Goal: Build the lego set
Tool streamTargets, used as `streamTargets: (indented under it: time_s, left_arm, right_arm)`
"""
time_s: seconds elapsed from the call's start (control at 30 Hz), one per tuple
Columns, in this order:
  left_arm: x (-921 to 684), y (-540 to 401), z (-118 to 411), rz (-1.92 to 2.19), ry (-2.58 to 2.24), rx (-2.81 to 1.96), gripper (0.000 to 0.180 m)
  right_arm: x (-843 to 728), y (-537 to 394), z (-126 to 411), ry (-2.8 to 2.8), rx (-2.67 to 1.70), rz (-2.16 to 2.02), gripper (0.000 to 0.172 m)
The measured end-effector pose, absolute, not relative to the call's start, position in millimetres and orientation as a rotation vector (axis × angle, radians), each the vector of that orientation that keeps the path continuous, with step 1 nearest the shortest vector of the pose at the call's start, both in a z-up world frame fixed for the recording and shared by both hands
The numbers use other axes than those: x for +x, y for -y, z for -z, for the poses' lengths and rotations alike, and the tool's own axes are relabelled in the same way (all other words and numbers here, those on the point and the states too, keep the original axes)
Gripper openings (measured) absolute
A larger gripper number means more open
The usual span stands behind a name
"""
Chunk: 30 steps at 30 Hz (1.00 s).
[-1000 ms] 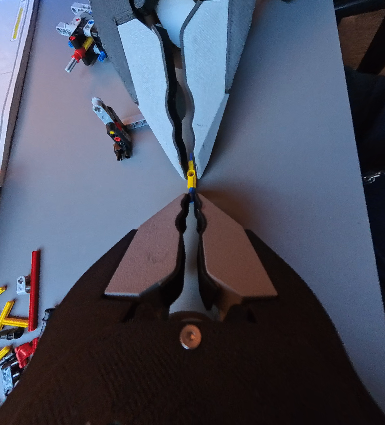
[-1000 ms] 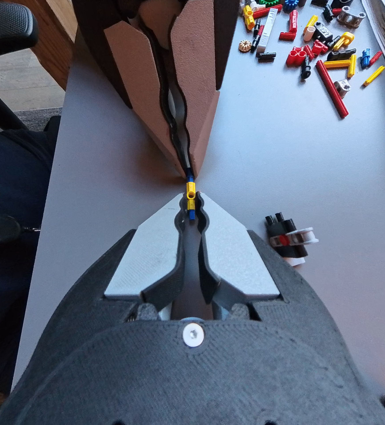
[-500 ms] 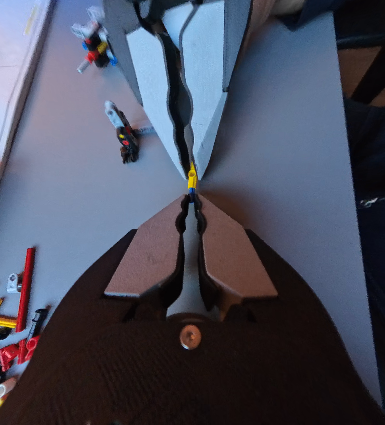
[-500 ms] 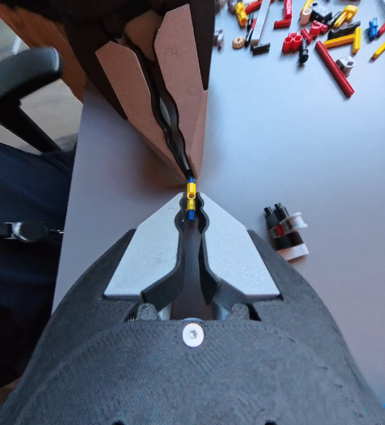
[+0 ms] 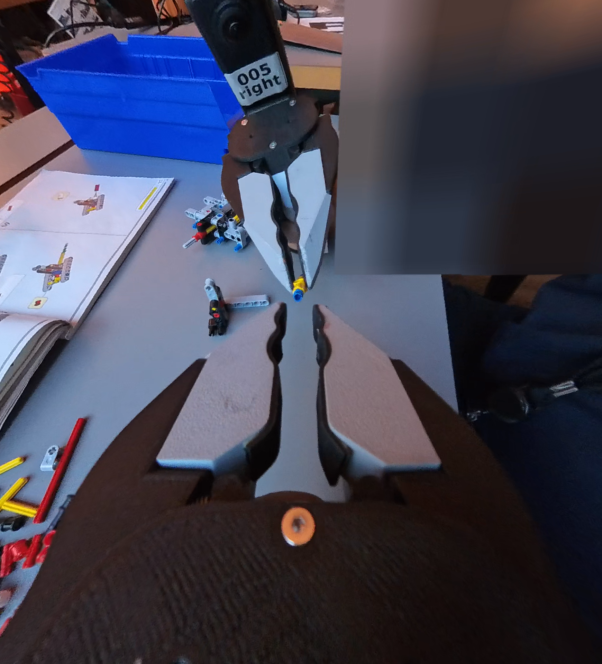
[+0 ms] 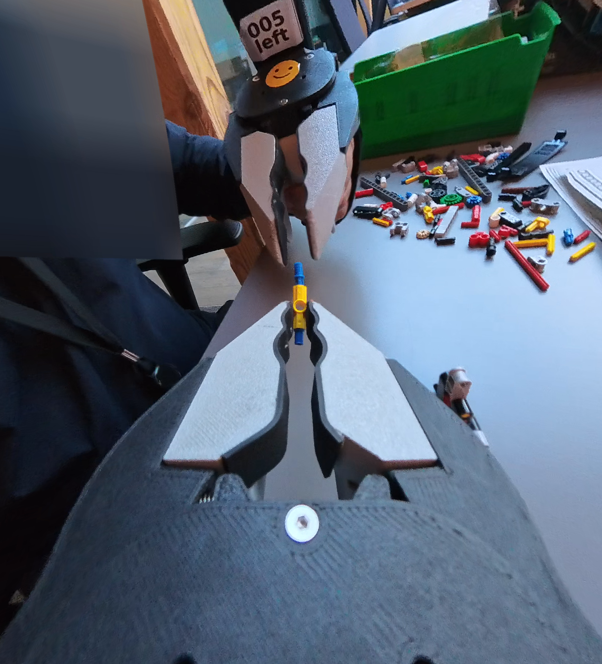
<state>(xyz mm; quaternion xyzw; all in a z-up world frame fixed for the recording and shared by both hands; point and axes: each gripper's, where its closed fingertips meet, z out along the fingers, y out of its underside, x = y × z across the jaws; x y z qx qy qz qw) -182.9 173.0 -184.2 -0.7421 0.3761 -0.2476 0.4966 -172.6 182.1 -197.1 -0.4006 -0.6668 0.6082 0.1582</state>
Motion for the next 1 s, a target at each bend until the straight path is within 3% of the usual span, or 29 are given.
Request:
streamTargets:
  time_s: [0.47,0.83,1.0]
  left_arm:
    - [-186.7,-171.0,202.4,0.442,-0.938,-1.779,0.009]
    - [-182.5,-169.1,205.6,0.553,-0.924,-1.797,0.005]
    - [-189.8,-174.1,234.3,0.463,-0.968,-1.915,0.001]
  right_arm:
    - [-177.5,-176.9,205.3,1.967,-1.047,-1.561,0.003]
    - [-179.9,-175.7,215.5,2.019,-1.045,-1.453,0.003]
    - [-184.0,-179.9,238.3,2.106,-1.119,-1.258,0.003]
